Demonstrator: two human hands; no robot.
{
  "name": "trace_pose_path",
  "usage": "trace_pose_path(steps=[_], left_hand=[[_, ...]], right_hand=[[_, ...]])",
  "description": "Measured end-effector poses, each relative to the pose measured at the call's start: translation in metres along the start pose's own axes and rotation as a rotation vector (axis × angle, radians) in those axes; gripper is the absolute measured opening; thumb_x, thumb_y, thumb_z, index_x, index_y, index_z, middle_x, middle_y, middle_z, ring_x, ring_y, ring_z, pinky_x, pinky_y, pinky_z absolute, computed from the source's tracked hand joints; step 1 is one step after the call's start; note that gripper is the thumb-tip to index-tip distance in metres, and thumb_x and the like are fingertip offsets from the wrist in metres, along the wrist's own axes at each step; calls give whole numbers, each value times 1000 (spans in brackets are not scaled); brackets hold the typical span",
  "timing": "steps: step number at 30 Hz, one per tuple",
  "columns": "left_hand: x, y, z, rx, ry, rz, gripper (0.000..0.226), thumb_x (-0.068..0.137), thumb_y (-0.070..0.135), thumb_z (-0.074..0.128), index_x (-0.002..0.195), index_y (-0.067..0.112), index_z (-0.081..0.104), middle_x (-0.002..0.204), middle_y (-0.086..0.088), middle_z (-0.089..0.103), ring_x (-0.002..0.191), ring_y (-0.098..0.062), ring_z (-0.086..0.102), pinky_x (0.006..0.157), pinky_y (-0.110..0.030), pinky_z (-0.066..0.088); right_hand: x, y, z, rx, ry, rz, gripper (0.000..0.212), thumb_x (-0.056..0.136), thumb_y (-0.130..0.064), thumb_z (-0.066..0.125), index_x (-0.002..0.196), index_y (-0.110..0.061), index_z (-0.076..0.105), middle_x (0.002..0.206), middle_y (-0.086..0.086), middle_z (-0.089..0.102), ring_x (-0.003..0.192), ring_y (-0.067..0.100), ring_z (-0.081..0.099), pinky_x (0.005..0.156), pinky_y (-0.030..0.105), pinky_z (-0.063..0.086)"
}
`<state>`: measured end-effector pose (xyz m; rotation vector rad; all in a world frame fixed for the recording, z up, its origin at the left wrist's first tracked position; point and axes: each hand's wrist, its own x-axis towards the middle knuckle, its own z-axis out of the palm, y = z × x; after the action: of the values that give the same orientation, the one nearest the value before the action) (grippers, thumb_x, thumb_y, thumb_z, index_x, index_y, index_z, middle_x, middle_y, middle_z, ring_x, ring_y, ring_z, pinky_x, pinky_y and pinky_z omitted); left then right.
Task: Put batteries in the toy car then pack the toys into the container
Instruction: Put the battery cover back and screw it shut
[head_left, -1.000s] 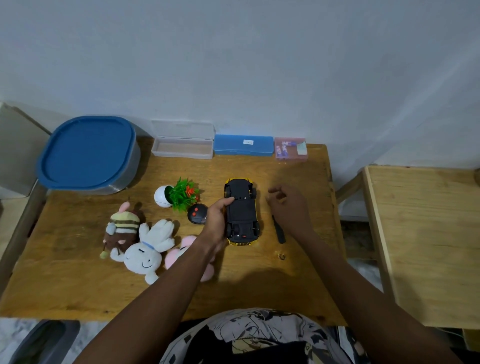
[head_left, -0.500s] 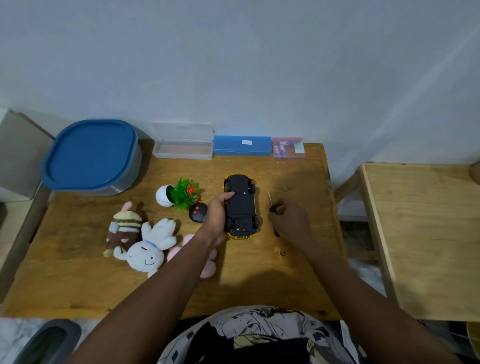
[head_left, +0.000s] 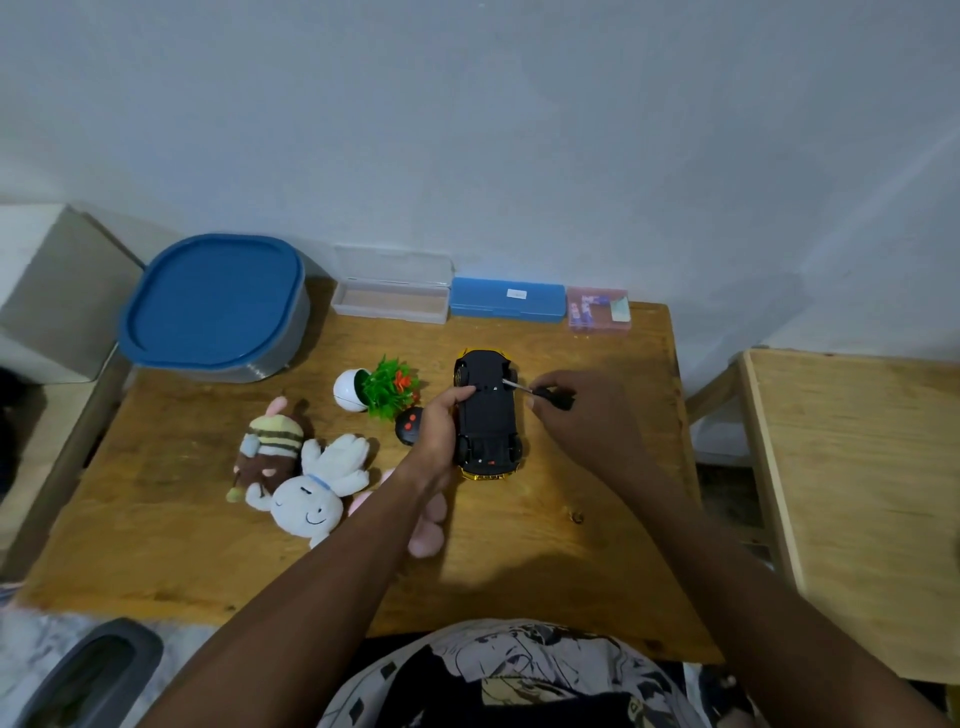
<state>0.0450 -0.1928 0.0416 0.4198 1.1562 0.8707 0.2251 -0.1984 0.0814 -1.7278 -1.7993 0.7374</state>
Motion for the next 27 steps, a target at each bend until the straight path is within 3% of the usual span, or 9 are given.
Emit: trace_pose_path(steps=[5,11,16,21,27], left_hand=[[2,2,-1,16,10,30,34,100,26,41,114,7,65,90,-10,73,74,-25,69,64,-32,56],[3,2,-3,21,15,35,36,101,26,40,118,6,64,90,-9,75,75,-24,70,64,-32,57],[4,1,-1,3,26,20,44,99,27,42,129,1,60,98,-14,72,80,-27,69,69,-35,55],[5,1,-2,5,1,26,39,100,27,41,123,3,62,97,-13,72,79,-25,70,68,-34,56],[6,-1,-3,26,-4,36,45,100,29,42,133,1,55,108,-17,69,86,-28,69,68,-35,58]], right_hand=[[0,-8,1,-74,-28,-56,12,87,-28,67,92,-25,77,75,-11,69,69,6,59,63,23,44],[2,-8,2,-73,-28,-50,13,88,-29,66,94,-24,77,77,-10,70,71,8,60,65,29,48],[3,-4,4,-88,-42,-54,13,88,-32,64,92,-28,76,68,-19,61,65,2,56,59,21,38],[2,-6,3,-73,-45,-47,14,87,-31,65,93,-27,76,73,-14,66,69,6,59,63,27,48],[2,-5,3,-82,-50,-51,15,88,-33,64,95,-28,76,73,-15,66,69,5,58,62,25,45]])
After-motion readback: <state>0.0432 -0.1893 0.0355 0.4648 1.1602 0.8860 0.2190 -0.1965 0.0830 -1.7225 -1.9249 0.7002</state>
